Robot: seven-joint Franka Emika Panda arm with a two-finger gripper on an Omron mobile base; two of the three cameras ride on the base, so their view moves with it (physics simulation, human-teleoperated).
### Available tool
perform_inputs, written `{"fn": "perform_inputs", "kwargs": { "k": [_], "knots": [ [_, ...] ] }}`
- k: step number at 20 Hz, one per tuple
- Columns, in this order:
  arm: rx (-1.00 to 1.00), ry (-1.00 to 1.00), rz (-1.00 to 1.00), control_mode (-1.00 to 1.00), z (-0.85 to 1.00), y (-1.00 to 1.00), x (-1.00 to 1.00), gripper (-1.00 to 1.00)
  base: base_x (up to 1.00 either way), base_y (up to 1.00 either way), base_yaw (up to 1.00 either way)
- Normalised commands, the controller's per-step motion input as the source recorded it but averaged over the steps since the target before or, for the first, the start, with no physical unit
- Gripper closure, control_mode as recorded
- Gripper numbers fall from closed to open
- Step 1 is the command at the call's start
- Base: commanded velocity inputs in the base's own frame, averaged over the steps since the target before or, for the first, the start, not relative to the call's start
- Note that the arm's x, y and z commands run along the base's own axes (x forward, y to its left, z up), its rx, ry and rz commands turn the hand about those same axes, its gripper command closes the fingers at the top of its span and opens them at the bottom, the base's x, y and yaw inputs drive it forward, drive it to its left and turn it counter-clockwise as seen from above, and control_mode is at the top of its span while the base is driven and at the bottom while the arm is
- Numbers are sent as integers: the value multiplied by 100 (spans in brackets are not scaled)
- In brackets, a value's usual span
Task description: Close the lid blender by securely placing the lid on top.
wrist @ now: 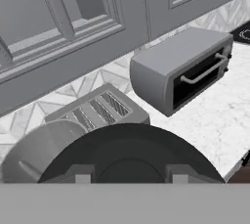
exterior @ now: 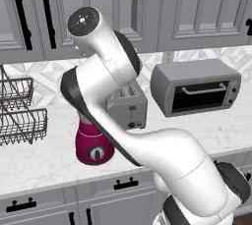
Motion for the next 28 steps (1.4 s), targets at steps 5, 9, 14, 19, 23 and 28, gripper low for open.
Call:
{"fn": "perform_inputs", "kwargs": {
  "k": [5,9,14,19,23,28],
  "knots": [
    [-7,0,-15,-100,0,18,54,100,0,0,0],
    [-9,0,-17,-100,-7,20,37,100,0,0,0],
    [-11,0,-12,-100,-26,27,8,100,0,0,0],
    [-4,0,-11,-100,-13,10,34,100,0,0,0],
    [-2,0,-7,-100,-15,21,47,100,0,0,0],
    [0,-3,-3,-100,-16,27,41,100,0,0,0]
  ]
}}
